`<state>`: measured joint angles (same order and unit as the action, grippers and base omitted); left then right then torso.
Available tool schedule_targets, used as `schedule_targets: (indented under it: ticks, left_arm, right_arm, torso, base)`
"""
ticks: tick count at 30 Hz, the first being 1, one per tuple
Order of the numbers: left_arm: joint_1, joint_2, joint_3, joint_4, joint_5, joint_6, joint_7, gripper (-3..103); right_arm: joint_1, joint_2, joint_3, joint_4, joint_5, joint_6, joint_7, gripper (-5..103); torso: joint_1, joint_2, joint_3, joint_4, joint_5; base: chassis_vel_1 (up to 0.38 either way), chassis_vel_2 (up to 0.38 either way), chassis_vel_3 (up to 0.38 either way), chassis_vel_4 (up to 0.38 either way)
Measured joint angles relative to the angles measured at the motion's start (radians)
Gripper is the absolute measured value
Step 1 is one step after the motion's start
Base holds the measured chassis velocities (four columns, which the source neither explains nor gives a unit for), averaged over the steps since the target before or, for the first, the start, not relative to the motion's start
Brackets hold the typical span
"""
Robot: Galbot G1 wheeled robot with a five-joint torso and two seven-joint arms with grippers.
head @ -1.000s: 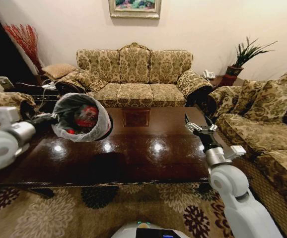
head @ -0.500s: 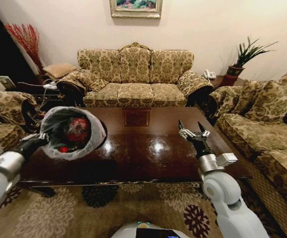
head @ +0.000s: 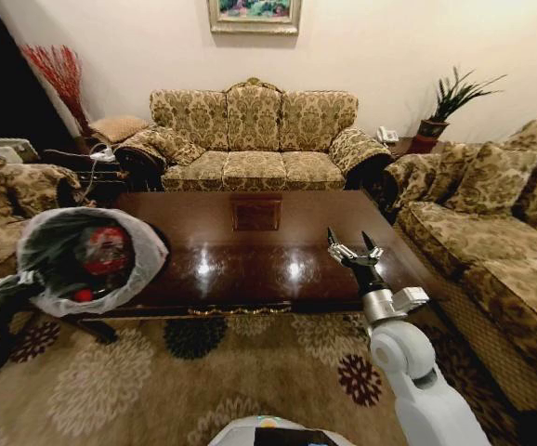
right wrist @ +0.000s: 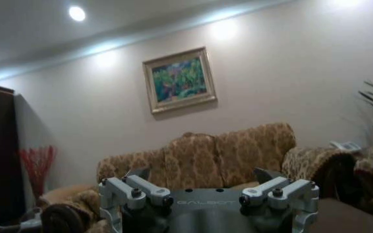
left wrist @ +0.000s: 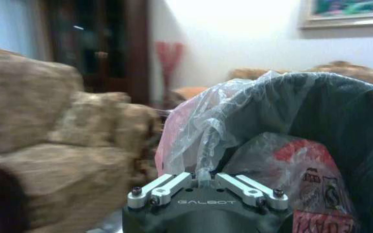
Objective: Move to the front of the table and place the trash on the table into the trash bin.
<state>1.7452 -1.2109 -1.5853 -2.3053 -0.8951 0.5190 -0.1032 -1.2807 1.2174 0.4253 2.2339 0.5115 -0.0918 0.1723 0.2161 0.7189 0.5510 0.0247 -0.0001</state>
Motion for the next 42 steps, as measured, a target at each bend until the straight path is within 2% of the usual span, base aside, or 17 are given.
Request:
schedule_targets:
  ticks: [6,9,11,12,13,14,17,22,25,27,34,38,39,42]
  left_arm:
    - [0.010,-0.061,-0.022,0.114,0.081,-0.060,0.002,0]
    - [-0.003,-0.084,0.017,0.238,0.106,-0.085,-0.005,0]
    - [-0.006,-0.087,0.031,0.265,0.113,-0.093,-0.006,0]
    - [-0.004,-0.096,0.041,0.297,0.117,-0.105,-0.005,0]
    - [0.001,-0.108,0.047,0.331,0.129,-0.128,-0.004,0]
    - [0.001,-0.108,0.047,0.331,0.129,-0.128,-0.004,0]
    - [0.009,-0.138,0.043,0.410,0.158,-0.184,-0.007,0]
    - [0.026,-0.164,0.018,0.469,0.132,-0.209,-0.017,0]
    - [0.039,-0.175,0.004,0.523,0.077,-0.220,-0.039,0]
    - [0.039,-0.177,0.007,0.548,0.080,-0.229,-0.041,0]
    - [0.010,-0.164,0.087,0.694,0.121,-0.251,-0.044,0]
    - [-0.032,-0.133,0.199,0.851,0.200,-0.294,-0.036,0]
    - [-0.032,-0.133,0.199,0.851,0.200,-0.294,-0.036,0]
    - [-0.070,-0.110,0.271,0.966,0.228,-0.301,-0.023,0]
  right_arm:
    - [-0.003,0.008,-0.018,0.002,-0.005,0.020,-0.015,100]
    - [-0.036,0.030,-0.006,0.009,-0.027,0.036,-0.026,100]
    - [-0.047,0.039,0.002,0.012,-0.033,0.040,-0.027,100]
    - [-0.054,0.045,0.006,0.013,-0.038,0.044,-0.028,100]
    - [-0.055,0.047,0.006,0.011,-0.040,0.046,-0.029,100]
    - [-0.055,0.047,0.006,0.011,-0.040,0.046,-0.029,100]
    - [-0.051,0.039,0.003,0.002,-0.042,0.047,-0.031,100]
    - [-0.039,0.032,-0.003,-0.009,-0.041,0.046,-0.033,100]
    - [-0.035,0.037,-0.018,-0.021,-0.045,0.045,-0.033,100]
    - [-0.035,0.040,-0.024,-0.023,-0.048,0.046,-0.033,100]
    - [-0.042,0.037,-0.046,-0.020,-0.060,0.046,-0.036,100]
    - [-0.060,0.029,-0.034,-0.012,-0.062,0.048,-0.036,100]
    - [-0.060,0.029,-0.034,-0.012,-0.062,0.048,-0.036,100]
    - [-0.084,0.021,-0.019,-0.002,-0.067,0.051,-0.036,100]
  torso:
    - [0.000,0.000,0.000,0.0005,0.0003]
    - [0.002,-0.001,0.001,0.0002,-0.0003]
    - [0.002,-0.001,0.001,-0.0001,-0.0005]
    - [0.002,-0.001,0.001,-0.0010,-0.0007]
    - [0.002,-0.001,0.001,-0.0010,-0.0006]
    - [0.002,-0.001,0.001,-0.0010,-0.0006]
    - [0.001,-0.001,0.000,0.0000,0.0005]
    - [0.001,0.000,0.000,0.0005,-0.0002]
    - [0.001,-0.001,0.000,0.0000,0.0008]
    - [0.001,0.000,0.000,0.0000,0.0006]
    - [0.001,0.000,0.000,0.0000,-0.0004]
    - [0.001,0.000,0.000,0.0001,0.0002]
    - [0.001,0.000,0.000,0.0001,0.0002]
    - [0.001,0.000,0.000,0.0000,-0.0008]
  base:
    - [0.086,-0.077,-0.073,0.079]
    - [-0.014,0.042,0.035,-0.026]
    - [-0.023,0.068,0.056,-0.066]
    - [-0.042,0.032,0.039,-0.066]
    - [0.000,0.000,0.000,0.000]
    - [0.000,0.000,0.000,0.000]
    - [0.000,0.000,0.000,0.000]
    - [0.004,-0.003,0.000,0.011]
    - [0.000,0.000,0.000,0.000]
    - [0.000,0.000,0.000,0.000]
    - [0.000,0.000,0.000,0.000]
    - [0.000,0.000,0.000,0.000]
    - [0.000,0.000,0.000,0.000]
    - [0.000,0.000,0.000,0.000]
